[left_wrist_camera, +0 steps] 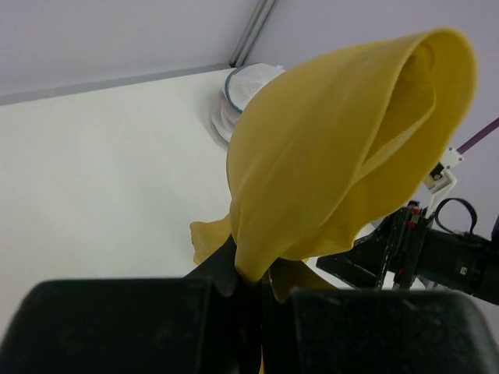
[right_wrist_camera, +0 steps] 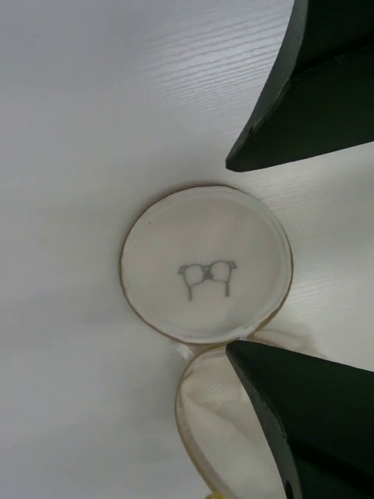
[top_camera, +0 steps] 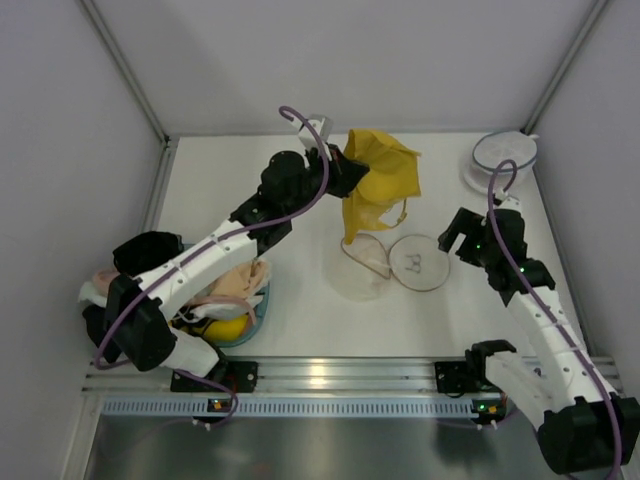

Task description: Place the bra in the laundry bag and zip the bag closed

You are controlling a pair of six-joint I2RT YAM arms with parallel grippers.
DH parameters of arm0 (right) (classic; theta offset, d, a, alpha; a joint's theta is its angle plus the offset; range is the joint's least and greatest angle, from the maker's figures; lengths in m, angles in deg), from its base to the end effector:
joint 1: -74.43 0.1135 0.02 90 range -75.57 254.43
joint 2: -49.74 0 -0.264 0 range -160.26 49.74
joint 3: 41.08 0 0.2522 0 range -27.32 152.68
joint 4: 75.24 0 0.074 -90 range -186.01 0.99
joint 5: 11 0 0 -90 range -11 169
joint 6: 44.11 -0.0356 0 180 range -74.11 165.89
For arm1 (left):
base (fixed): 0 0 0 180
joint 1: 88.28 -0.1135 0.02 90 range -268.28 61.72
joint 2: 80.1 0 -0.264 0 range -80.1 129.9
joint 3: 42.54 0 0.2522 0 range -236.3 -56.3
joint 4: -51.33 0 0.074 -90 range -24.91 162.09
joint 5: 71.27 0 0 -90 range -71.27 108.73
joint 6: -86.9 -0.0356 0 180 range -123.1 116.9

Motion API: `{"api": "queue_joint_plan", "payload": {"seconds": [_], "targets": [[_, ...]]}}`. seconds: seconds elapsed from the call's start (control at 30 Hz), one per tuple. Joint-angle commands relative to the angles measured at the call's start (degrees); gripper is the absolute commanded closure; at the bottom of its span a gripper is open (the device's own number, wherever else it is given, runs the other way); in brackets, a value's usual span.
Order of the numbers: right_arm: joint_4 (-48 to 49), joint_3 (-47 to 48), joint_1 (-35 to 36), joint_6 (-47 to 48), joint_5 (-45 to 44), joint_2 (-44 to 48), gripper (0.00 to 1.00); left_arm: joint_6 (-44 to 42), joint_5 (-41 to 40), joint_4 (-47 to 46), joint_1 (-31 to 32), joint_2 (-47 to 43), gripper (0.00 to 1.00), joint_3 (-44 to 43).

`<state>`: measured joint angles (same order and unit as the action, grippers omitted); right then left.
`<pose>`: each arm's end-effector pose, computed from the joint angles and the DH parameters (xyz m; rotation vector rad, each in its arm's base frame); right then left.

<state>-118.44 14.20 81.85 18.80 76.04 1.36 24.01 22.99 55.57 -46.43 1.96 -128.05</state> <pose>0.1820 0.0219 0.2763 0.4073 2.1797 0.2782 0.2551 -0.2320 0.3886 0.2757 1.6528 -0.9864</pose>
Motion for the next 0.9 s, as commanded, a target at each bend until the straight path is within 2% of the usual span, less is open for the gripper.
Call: {"api": "queue_joint_plan", "payload": {"seconds": [0.0, 0.1, 0.13, 0.37, 0.67, 0.87], "targets": [[4.9, -4.0, -0.4, -3.3, -3.3, -0.3, 0.11, 0.8, 0.1, -7.4, 0.4, 0.4, 1.0, -0.3], [8.1, -6.5, -0.4, -3.1, -4.4, -3.1, 0.23, -0.4, 3.0, -7.7, 1.3, 1.2, 1.0, 0.0], [9.1, -7.1, -0.4, -3.2, -4.5, -4.8, 0.24, -2.0, 3.3, -7.7, 2.3, 1.5, 1.0, 0.1], [16.3, -8.5, -0.5, -3.0, -4.5, -13.8, 0.4, -5.4, -0.1, -8.8, 4.8, 2.0, 1.0, 2.6], [19.3, -6.9, -0.5, -1.9, -4.6, -24.2, 0.37, -8.7, -5.5, -9.3, 4.8, -4.0, 1.0, 7.1], [22.5, -7.3, -0.4, -2.4, -2.8, -30.0, 0.5, -8.7, -4.5, -9.3, 4.8, -5.0, 1.0, 7.6]]}}
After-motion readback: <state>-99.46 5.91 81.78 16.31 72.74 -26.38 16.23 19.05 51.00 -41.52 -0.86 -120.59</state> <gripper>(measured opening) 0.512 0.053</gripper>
